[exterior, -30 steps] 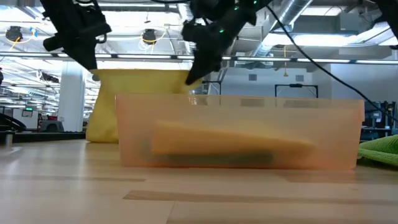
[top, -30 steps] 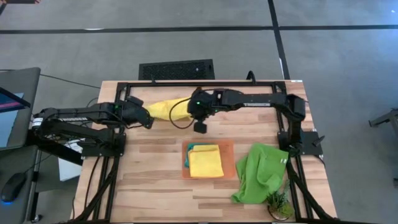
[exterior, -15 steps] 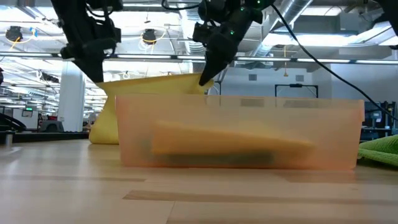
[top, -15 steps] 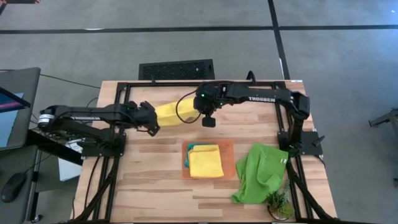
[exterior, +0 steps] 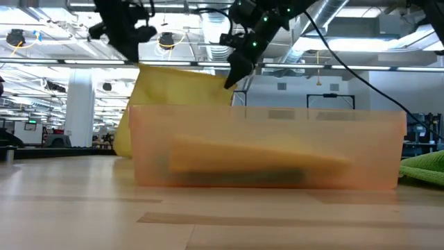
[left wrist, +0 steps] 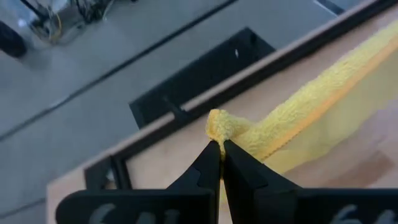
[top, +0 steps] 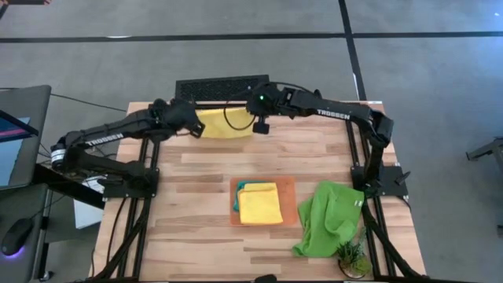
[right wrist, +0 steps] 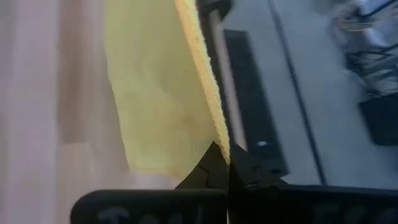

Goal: Fold microfiber towels
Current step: Fold the yellow towel

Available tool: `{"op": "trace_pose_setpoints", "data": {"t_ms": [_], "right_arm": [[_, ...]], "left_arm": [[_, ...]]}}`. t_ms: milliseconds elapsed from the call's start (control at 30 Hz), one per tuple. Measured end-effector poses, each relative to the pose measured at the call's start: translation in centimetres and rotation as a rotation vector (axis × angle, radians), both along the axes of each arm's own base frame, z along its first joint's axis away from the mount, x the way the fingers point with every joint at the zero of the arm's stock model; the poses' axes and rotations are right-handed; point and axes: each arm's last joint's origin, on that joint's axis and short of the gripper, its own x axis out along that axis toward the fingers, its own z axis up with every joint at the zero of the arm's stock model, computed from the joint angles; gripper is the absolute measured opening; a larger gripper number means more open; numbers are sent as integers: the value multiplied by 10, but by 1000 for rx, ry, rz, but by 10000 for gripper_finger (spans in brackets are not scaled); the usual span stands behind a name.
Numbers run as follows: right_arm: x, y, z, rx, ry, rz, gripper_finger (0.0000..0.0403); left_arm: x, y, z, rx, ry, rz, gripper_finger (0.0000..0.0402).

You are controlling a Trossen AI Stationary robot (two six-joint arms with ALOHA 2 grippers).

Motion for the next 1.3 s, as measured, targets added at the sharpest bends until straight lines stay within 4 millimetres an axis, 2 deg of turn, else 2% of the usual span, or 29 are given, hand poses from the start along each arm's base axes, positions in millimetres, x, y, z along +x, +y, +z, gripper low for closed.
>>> {"op": "trace_pose_setpoints", "data": {"t_ms": [67, 200, 400, 600, 867, 1000, 1100, 1300], "right_arm": [[0, 0, 6, -10, 0, -4, 4], [0, 10, 11, 0, 37, 26, 4], [-4, 38, -1, 83, 198, 109, 4], [-3, 66, -21, 154, 266, 195, 4], [-3, 97, -48, 271, 329, 275, 4], [-6, 106, -64, 309, 348, 306, 4], [-6, 108, -67, 309, 352, 310, 4], [-2, 92, -65, 290, 279, 279, 5]], "left_arm": [[1, 2, 9, 22, 3, -15, 0], [1, -3, 9, -14, 35, -68, 0], [-2, -24, -9, -167, 88, -110, 0], [1, -44, -29, -335, 100, -187, 0], [9, -68, -63, -511, 114, -206, 0], [20, -79, -81, -573, 150, -222, 0], [30, -84, -92, -584, 191, -231, 0], [41, -82, -112, -585, 261, -151, 0]]}}
